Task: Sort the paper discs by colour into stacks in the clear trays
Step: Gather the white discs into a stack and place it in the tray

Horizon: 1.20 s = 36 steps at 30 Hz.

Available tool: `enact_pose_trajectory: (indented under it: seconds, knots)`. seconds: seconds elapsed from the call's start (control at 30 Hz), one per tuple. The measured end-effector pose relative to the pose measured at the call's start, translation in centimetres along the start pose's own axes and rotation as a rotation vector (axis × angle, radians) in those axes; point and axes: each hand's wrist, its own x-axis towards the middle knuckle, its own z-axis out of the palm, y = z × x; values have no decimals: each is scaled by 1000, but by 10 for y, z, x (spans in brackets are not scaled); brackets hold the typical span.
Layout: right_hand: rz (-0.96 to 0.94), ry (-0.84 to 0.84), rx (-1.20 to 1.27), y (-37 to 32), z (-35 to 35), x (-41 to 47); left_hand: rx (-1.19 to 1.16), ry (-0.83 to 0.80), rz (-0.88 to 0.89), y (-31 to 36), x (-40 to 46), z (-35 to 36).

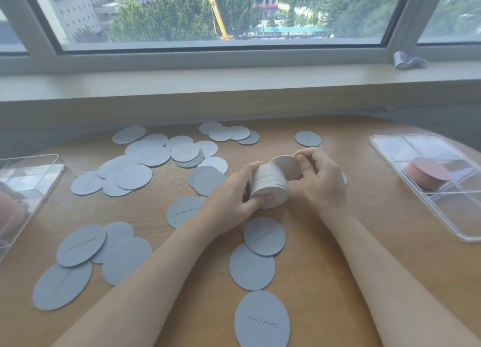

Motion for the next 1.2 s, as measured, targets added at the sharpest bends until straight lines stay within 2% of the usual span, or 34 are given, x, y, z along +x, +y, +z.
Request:
enact_pose_trajectory:
  seconds: [0.1, 0.17, 0.23, 0.3, 0.4, 0.63, 0.73, 0.8, 0.87, 0.93, 1.03, 1.2]
  knots:
    - [71, -134, 154, -2, 1, 2, 81, 15, -4, 4, -2, -1]
    - [123, -315, 238, -3, -1, 1, 144, 17, -32, 6, -2, 0]
    - [116, -526, 162, -3, -5, 0, 288, 62, -3, 5, -2, 3]
    - [136, -632, 131, -4, -7, -1, 496, 99, 42, 5, -1, 5]
    - [156, -595, 175, -5, -9, -1, 605, 106, 53, 11, 0, 6]
    - [141, -578, 179, -3, -10, -2, 143, -201, -183, 4, 7, -14]
    - [160, -557, 181, -3, -10, -2, -96, -220, -216, 1, 9, -34]
    - [169, -558, 183, -1, -8, -2, 49, -47, -227, -8, 11, -45]
    - [168, -559, 192, 0, -7, -2, 386, 143, -284, -19, 11, -51]
    - [162, -555, 188, -1, -6, -2, 565, 153, -359, -28, 8, -50]
    - [161, -548, 186, -1, -6, -2, 623, 106, -355, -32, 5, -48]
    - [157, -542, 173, 0, -5, -2, 522, 148, -346, -26, 7, -53]
